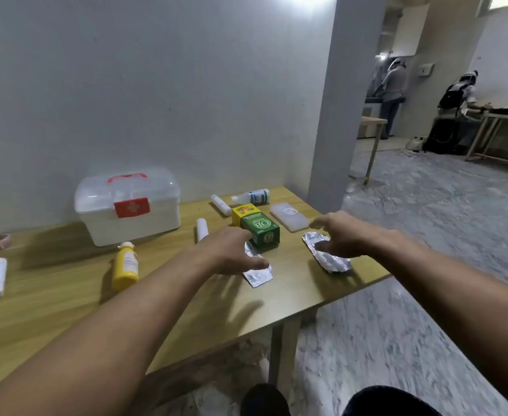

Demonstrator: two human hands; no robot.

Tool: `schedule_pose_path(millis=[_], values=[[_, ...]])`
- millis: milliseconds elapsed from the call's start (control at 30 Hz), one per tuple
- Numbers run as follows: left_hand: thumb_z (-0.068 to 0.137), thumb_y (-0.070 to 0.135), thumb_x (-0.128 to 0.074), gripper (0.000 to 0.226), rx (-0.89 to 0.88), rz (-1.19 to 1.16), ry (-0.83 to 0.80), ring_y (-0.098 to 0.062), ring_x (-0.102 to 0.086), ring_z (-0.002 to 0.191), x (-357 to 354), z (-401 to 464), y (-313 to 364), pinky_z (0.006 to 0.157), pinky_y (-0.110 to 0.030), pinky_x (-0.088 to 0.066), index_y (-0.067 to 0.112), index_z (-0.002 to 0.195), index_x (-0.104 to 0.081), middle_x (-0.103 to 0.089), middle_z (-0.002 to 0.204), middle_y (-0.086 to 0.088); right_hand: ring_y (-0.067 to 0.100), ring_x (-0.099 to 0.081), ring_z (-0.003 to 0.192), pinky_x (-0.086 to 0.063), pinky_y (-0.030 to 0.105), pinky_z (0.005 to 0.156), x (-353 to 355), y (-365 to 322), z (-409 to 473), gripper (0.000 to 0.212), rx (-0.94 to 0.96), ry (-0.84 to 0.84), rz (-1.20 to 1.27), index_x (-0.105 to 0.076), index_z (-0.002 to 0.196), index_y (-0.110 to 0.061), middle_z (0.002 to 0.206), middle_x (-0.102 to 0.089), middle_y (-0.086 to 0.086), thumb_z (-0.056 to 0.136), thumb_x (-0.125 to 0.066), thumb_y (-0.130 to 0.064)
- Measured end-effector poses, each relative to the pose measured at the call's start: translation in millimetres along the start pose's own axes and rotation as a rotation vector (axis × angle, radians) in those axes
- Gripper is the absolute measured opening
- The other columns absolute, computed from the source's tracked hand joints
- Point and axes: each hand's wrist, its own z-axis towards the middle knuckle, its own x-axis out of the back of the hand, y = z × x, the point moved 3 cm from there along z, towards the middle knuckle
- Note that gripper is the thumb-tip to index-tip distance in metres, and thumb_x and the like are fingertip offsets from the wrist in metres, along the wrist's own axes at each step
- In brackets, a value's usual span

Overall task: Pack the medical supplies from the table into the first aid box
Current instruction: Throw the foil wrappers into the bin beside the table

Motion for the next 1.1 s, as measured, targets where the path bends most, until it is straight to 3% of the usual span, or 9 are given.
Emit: schedule_pose_path(millis=[167, 300, 400, 500, 700, 800, 867, 1000, 1100], values=[[0.083, 0.068, -0.048, 0.058, 0.198, 0.051, 0.133, -0.026, -0.049, 0.119, -15.3, 9.2, -1.8, 0.091, -0.039, -0.04, 0.014, 0.099, -0.064, -0.067, 0.107, -0.007, 0.035, -0.061, 0.103, -0.052, 0.043, 0.084, -19.6, 20.5, 0.9, 0.037, -0.148, 0.062, -0.007, -0.062, 0.115, -0.016, 0.117, -0.065, 0.015, 0.086, -0.059, -0.04], [0.057, 0.082, -0.045, 0.074, 0.264, 0.054, 0.118, -0.027, -0.055, 0.11, -33.2, 17.8, -6.0, 0.096, -0.038, -0.039, 0.021, 0.093, -0.066, -0.067, 0.105, -0.005, 0.03, -0.059, 0.101, -0.05, 0.038, 0.079, -28.3, 22.4, 0.3, 0.045, -0.147, 0.004, 0.052, -0.065, 0.104, -0.016, 0.106, -0.067, 0.009, 0.078, -0.067, -0.053], [0.053, 0.07, -0.051, 0.053, 0.287, 0.031, 0.121, -0.027, -0.051, 0.107, -40.6, 20.8, -3.0, 0.094, -0.037, -0.037, 0.026, 0.082, -0.058, -0.062, 0.104, 0.001, 0.027, -0.058, 0.097, -0.047, 0.035, 0.074, -31.4, 26.1, -0.1, 0.04, -0.146, -0.008, 0.101, -0.066, 0.094, -0.019, 0.1, -0.067, 0.007, 0.074, -0.07, -0.053], [0.052, 0.069, -0.059, 0.047, 0.323, -0.045, 0.068, -0.029, -0.049, 0.109, -42.0, 19.9, 1.1, 0.091, -0.039, -0.037, 0.033, 0.08, -0.05, -0.06, 0.106, 0.001, 0.03, -0.058, 0.102, -0.05, 0.037, 0.079, -30.9, 32.5, -4.3, 0.052, -0.182, 0.014, 0.151, -0.066, 0.103, -0.014, 0.104, -0.068, 0.009, 0.068, -0.076, -0.051], [0.05, 0.053, -0.084, 0.071, 0.37, -0.175, 0.041, -0.03, -0.052, 0.108, -38.5, 9.9, 17.3, 0.069, -0.031, -0.037, 0.011, 0.101, -0.058, -0.059, 0.114, -0.013, 0.034, -0.062, 0.1, -0.05, 0.04, 0.083, -28.1, 41.7, -23.7, 0.075, -0.268, 0.015, 0.273, -0.067, 0.107, 0.003, 0.108, -0.069, 0.022, 0.054, -0.088, -0.046], [0.051, 0.036, -0.092, 0.08, 0.379, -0.27, 0.017, -0.028, -0.053, 0.109, -38.0, 1.5, 30.0, 0.071, -0.032, -0.044, 0.007, 0.117, -0.058, -0.057, 0.12, -0.013, 0.025, -0.057, 0.091, -0.044, 0.03, 0.063, -25.6, 44.3, -40.1, 0.07, -0.33, 0.003, 0.361, -0.066, 0.108, -0.009, 0.103, -0.062, 0.008, 0.05, -0.092, -0.039], [0.053, 0.027, -0.093, 0.071, 0.374, -0.328, 0.011, -0.028, -0.056, 0.108, -39.7, -3.3, 39.6, 0.076, -0.034, -0.048, 0.005, 0.113, -0.062, -0.06, 0.118, -0.014, 0.023, -0.054, 0.09, -0.039, 0.026, 0.054, -23.3, 46.3, -50.7, 0.069, -0.343, 0.004, 0.434, -0.063, 0.109, -0.013, 0.101, -0.056, 0.005, 0.05, -0.094, -0.031], [0.052, 0.019, -0.094, 0.062, 0.407, -0.424, 0.029, -0.03, -0.055, 0.11, -44.6, -10.7, 57.2, 0.085, -0.036, -0.053, 0.006, 0.105, -0.064, -0.06, 0.118, -0.015, 0.023, -0.052, 0.09, -0.035, 0.024, 0.053, -23.4, 56.8, -70.1, 0.063, -0.344, -0.002, 0.508, -0.063, 0.109, -0.014, 0.102, -0.053, 0.005, 0.054, -0.093, -0.021], [0.054, 0.009, -0.092, 0.06, 0.422, -0.546, 0.046, -0.03, -0.056, 0.107, -47.9, -17.5, 69.4, 0.082, -0.036, -0.054, 0.009, 0.106, -0.062, -0.057, 0.115, -0.011, 0.027, -0.056, 0.087, -0.046, 0.028, 0.058, -27.1, 67.8, -80.6, 0.056, -0.356, 0.004, 0.555, -0.065, 0.104, -0.016, 0.104, -0.057, 0.009, 0.055, -0.092, -0.017]])
